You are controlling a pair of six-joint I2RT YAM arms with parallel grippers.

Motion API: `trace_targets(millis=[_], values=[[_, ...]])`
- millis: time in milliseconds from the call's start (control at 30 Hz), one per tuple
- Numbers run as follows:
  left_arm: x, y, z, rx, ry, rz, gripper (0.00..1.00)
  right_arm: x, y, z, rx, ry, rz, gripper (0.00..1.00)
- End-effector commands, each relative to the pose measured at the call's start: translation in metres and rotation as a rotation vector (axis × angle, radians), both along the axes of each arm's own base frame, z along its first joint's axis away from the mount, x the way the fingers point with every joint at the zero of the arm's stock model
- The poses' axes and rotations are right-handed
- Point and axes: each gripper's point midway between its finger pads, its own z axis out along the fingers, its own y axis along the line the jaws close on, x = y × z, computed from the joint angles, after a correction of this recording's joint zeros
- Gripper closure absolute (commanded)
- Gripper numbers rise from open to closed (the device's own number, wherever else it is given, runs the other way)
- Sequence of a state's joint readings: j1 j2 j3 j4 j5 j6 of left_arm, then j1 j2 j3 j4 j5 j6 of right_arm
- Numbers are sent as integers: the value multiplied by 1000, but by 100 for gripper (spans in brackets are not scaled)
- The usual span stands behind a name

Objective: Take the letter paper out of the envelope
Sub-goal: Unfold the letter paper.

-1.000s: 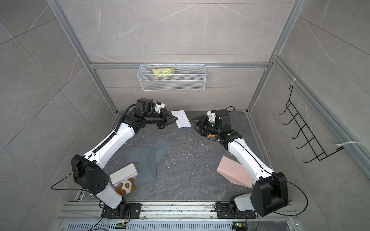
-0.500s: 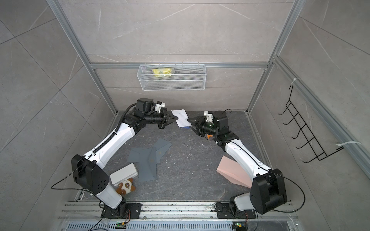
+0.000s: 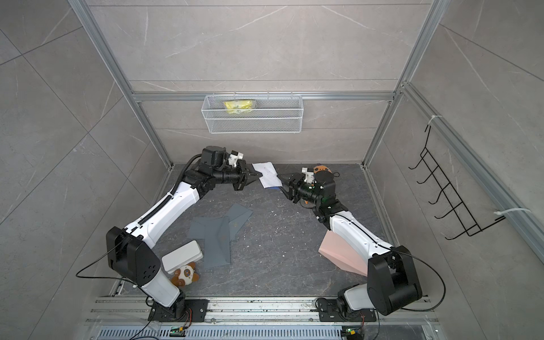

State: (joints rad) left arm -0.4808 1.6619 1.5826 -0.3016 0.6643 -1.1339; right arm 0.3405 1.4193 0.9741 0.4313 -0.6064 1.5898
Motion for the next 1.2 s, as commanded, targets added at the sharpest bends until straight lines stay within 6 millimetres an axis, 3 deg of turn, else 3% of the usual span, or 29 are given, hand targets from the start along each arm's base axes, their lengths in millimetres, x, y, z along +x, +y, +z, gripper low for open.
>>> trace_targets(millis=[0, 667, 900, 1067, 1167], values=[[0, -10, 11, -44, -26, -14, 100, -1, 2, 25, 70, -56, -19, 56], [-2, -17, 18, -56, -79, 72, 100, 2, 17, 25, 135, -40, -117, 58], [-4, -18, 23, -63, -91, 74, 100, 1, 23, 4, 57, 18, -110, 65], [-8, -19, 24, -64, -90, 68, 100, 1, 22, 1, 41, 25, -117, 79], [-10, -19, 22, -59, -84, 64, 100, 1, 22, 2, 16, 22, -116, 100]])
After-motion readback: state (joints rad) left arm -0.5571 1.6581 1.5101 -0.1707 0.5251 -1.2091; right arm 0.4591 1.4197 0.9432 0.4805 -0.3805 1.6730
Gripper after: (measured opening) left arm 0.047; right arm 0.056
